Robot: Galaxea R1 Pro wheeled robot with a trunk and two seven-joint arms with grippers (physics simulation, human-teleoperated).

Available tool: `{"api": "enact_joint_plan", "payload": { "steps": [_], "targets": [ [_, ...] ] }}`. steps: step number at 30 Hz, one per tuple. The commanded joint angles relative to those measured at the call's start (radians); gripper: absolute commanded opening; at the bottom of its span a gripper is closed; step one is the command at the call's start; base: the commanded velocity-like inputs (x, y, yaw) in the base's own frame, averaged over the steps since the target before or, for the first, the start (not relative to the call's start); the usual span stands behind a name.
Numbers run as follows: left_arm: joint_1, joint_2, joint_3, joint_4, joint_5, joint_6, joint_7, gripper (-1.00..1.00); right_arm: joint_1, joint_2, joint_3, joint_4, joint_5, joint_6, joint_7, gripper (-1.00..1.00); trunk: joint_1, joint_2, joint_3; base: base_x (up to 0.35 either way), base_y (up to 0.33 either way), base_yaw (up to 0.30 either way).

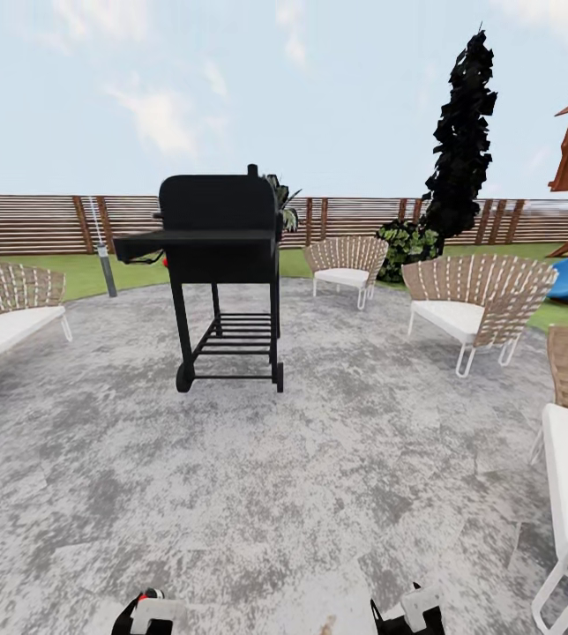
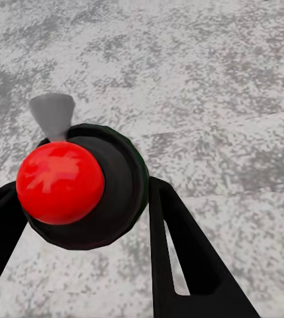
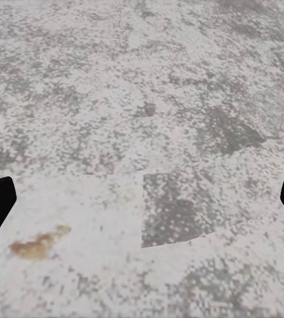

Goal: In the garden, pick up the pesticide atomizer on the floor and spray pesticide onto both trees until each tree trunk is fully covered.

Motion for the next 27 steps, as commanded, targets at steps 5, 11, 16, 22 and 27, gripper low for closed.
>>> {"api": "enact_joint_plan", "payload": {
  "steps": [5,11,16,22,27],
  "targets": [
    [0.000,0.003,0.001,0.000,0.002,0.000,0.000,-1.00,0.000,0.000,0.000,0.002,0.001,0.000,0.000,1.00,-0.019,0.035,0.016,0.000,0.000,-0.005],
    [0.000,0.003,0.001,0.000,0.002,0.000,0.000,-1.00,0.000,0.000,0.000,0.002,0.001,0.000,0.001,1.00,-0.042,0.077,0.035,0.000,0.000,-0.151],
    [0.000,0.002,0.001,0.000,0.002,0.000,0.000,-1.00,0.000,0.001,0.001,0.003,0.002,0.000,0.001,1.00,-0.061,0.112,0.050,0.000,0.000,-0.253],
    [0.001,0.001,0.001,0.000,0.001,0.000,0.000,-1.00,0.000,0.001,0.001,0.003,0.002,0.000,0.002,1.00,-0.077,0.140,0.063,0.000,0.000,-0.261],
    [0.003,-0.002,0.001,-0.001,0.001,0.000,0.000,-1.00,0.000,0.002,0.000,0.003,0.003,0.000,0.002,1.00,-0.077,0.140,0.063,-0.029,0.025,-0.182]
  ]
}}
